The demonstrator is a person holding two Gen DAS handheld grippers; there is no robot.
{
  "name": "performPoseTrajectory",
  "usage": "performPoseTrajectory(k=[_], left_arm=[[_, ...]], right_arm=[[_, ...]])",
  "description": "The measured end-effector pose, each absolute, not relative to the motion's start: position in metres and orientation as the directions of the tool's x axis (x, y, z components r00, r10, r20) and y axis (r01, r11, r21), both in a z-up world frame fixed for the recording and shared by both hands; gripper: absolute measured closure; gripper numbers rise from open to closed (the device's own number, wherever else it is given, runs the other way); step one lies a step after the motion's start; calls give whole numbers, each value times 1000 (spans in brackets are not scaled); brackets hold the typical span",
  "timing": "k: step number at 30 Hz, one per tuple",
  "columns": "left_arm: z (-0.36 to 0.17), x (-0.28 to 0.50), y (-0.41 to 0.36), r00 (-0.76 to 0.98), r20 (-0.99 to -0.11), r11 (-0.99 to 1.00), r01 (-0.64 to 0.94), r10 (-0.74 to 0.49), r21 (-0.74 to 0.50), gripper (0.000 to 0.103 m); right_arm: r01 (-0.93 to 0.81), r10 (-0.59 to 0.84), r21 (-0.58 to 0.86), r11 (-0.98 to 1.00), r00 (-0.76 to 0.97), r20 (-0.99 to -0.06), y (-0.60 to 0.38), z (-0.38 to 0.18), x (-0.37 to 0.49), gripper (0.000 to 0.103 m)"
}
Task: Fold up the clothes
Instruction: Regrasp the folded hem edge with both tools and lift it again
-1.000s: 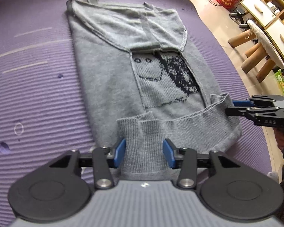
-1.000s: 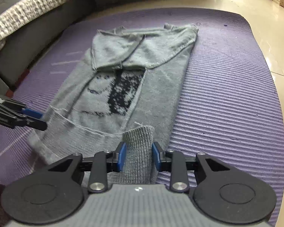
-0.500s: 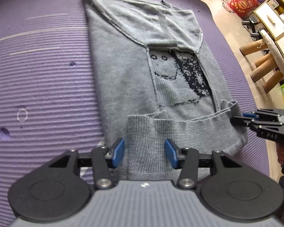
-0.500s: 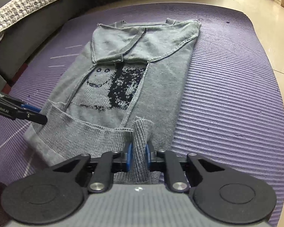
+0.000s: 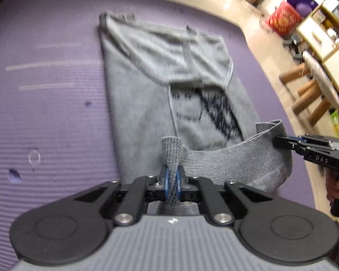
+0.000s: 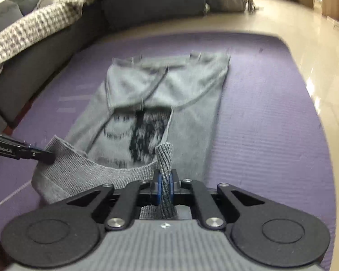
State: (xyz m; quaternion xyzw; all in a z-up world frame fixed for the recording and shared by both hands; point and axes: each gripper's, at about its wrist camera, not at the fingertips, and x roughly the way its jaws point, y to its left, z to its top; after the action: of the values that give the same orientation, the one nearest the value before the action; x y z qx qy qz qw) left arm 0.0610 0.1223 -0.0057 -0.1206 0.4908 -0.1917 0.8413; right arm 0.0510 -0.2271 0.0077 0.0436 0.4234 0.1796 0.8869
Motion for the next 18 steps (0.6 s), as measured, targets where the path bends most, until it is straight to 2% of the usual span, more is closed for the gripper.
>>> performPoseTrajectory(k=[5,12,18], left_arm=[[-5,73,125,527,-751,915,168,-397,-365,97],[-14,107,118,618,-705,929,122,-347,-350,97],[-24,121,120,654,-695,943,88,-298,-322,97]], right_arm=[[-239,308,197,951,666,-679,-228,14,69,98],[-205,257,157,966,703,-663,-224,-2,99,98],[-201,270,181,963,709,-652,-226,-12,121,97]])
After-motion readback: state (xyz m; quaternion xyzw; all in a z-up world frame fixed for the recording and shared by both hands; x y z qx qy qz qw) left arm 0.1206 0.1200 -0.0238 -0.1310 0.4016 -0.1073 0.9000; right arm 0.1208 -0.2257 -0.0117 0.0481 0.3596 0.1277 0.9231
